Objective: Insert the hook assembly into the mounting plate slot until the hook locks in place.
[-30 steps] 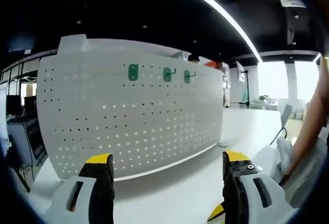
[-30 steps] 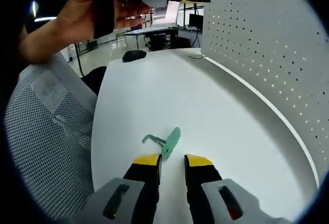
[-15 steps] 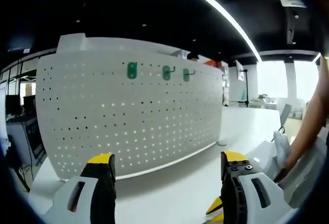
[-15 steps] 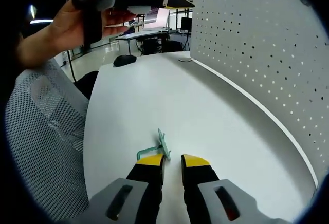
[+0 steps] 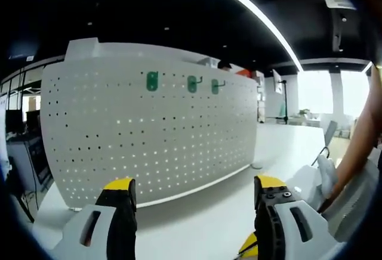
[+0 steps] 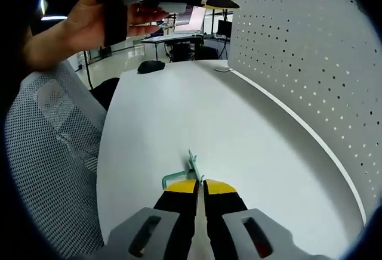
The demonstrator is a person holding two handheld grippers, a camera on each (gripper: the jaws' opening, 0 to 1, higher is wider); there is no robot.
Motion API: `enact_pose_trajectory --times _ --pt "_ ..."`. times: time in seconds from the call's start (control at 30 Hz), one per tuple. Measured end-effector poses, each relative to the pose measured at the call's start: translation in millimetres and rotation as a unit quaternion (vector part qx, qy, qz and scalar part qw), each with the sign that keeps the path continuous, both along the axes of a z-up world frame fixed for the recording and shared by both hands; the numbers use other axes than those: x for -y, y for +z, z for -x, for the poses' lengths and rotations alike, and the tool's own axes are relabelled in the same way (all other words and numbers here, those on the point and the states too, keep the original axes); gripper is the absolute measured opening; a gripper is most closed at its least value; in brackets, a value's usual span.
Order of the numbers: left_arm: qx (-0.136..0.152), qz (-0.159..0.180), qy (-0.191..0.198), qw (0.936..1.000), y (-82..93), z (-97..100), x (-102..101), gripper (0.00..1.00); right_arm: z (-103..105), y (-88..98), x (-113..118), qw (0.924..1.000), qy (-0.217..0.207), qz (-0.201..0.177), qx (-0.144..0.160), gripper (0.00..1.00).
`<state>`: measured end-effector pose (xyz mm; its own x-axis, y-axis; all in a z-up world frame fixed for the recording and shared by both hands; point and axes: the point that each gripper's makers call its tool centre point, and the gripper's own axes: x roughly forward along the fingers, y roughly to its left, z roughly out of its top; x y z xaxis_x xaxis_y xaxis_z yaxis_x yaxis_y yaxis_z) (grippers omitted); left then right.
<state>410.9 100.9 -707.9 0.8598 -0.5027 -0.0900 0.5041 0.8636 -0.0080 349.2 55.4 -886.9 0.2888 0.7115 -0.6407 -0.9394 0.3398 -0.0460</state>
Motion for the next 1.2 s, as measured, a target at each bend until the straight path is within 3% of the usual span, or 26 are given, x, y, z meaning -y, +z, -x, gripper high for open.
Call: enact_pose_trajectory --times 0.7,1.2 --pt "-0.006 -0.009 -0.008 0.9999 -4.2 2.1 4 0.8 -14 24.0 6 0.9994 -0.009 -0.007 0.034 0.01" --pt "-0.003 -0.008 -0.012 0.9999 -1.9 2.2 5 0.79 -32 39.5 13 0.999 -0.031 -0.012 0.03 0.0"
